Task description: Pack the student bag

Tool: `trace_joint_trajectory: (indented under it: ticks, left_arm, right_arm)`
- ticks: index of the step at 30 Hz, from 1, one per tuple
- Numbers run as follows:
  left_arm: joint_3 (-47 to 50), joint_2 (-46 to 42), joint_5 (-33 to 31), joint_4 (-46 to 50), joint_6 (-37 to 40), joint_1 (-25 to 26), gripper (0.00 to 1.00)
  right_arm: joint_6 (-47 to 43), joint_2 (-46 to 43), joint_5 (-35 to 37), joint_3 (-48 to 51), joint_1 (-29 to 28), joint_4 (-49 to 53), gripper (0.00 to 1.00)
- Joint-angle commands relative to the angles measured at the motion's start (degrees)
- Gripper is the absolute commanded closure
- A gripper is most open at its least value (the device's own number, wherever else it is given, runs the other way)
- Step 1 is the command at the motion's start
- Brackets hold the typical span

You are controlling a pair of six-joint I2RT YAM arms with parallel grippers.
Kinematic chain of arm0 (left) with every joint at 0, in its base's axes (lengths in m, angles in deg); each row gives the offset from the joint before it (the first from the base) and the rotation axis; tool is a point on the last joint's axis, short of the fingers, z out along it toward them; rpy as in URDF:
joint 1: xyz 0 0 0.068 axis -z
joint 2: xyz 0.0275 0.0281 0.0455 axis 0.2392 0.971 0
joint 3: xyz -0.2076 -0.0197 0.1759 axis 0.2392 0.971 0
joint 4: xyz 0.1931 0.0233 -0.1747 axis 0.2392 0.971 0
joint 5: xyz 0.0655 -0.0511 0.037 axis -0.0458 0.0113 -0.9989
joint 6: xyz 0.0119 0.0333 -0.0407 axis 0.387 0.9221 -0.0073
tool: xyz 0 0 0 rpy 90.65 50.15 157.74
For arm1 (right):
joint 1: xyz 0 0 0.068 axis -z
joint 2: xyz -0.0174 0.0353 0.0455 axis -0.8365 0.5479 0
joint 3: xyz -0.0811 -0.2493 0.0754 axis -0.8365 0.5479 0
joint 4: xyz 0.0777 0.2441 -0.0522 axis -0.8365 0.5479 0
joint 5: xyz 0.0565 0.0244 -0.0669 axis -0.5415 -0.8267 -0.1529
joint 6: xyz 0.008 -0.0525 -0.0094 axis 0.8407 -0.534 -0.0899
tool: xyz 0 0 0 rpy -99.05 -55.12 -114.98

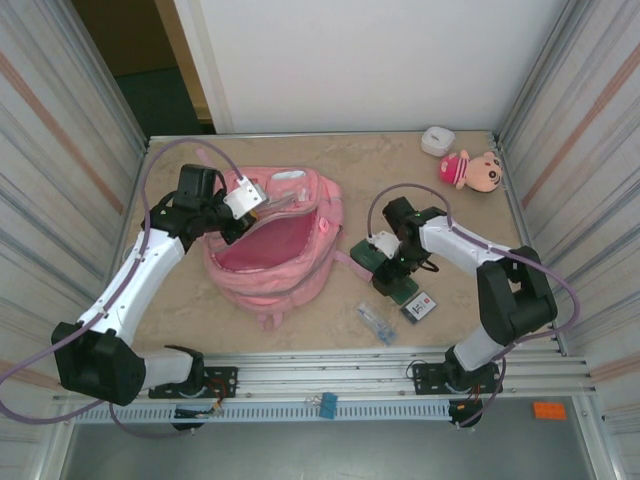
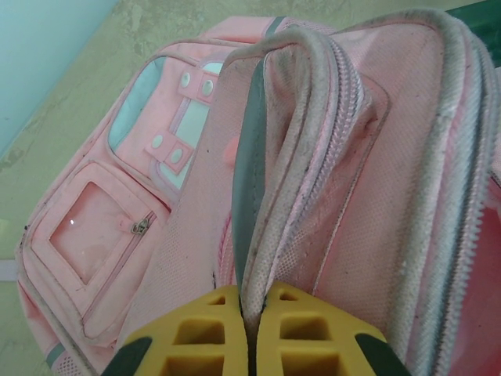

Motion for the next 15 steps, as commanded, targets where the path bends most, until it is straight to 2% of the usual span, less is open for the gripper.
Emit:
trace_joint_trajectory:
  ticks: [1, 10, 15]
  left_arm:
    - [-2.75, -2.37, -0.95, -1.37, -0.97, -0.74, 1.0]
    - [-2.09, -4.32, 0.45, -1.24, -3.53, -0.74, 1.0]
    - [-1.69, -5.27, 0.94, -0.97, -5.15, -0.74, 1.0]
  right_arm:
    - [1.57, 2.44, 1.83, 0.52, -0.7, -2.23, 0.0]
    - [0.86, 6.23, 4.77, 1.85, -0.58, -8.74, 0.09]
    - [0.92, 5.18, 6.28, 2.89, -0.32, -10.57, 0.24]
